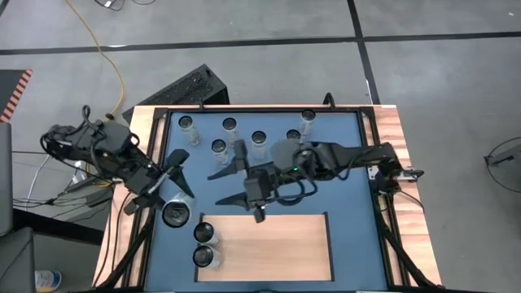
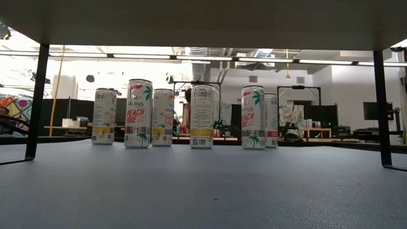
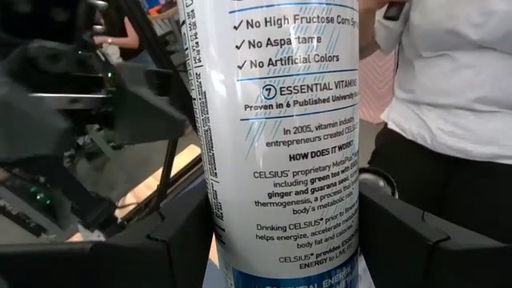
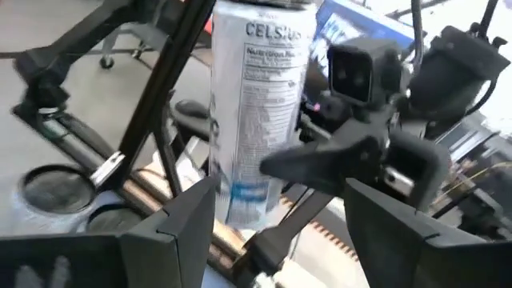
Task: Place canned beverage on shelf
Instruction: Put the white blue soda can on the shelf aligned with the other white blue soda cans
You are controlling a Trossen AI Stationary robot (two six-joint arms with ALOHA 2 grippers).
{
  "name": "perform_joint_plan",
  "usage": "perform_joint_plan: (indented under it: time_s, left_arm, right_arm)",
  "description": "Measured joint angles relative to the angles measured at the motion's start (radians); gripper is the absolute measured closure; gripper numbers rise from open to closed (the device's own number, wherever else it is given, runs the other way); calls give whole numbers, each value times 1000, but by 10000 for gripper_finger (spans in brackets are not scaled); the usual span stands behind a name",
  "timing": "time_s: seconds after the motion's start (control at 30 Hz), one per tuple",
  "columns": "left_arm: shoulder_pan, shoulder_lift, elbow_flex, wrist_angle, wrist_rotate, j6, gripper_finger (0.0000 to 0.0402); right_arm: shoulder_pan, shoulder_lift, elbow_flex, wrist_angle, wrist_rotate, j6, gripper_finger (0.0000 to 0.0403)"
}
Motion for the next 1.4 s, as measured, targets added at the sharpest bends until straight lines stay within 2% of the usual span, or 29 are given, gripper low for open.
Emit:
perform_joint_plan:
  time_s: [0.23, 0.5, 0.63, 0.73, 0.97, 1.23, 1.4]
  left_arm:
    - [48, -41, -9, -52, -3, -9, 164]
    - [135, -57, -122, -46, -5, -12, 164]
    - [200, -61, -147, -23, 29, 24, 164]
    - [257, -60, -147, -24, 92, 33, 164]
    - [378, -55, -147, -62, 160, 28, 164]
    - [443, -46, -148, -80, 207, 31, 164]
    - [461, -38, -148, -81, 225, 34, 164]
  right_arm:
    - [9, -1, 0, 2, 34, -45, 142]
    - [39, -16, 0, -54, 308, -61, 142]
    - [56, -8, 0, -95, 391, -80, 142]
    - [58, -5, 0, -111, 410, -74, 141]
    - [66, -5, 0, -121, 459, -88, 141]
    - [58, -5, 0, -148, 584, -83, 141]
    - [59, -5, 0, -148, 607, -64, 141]
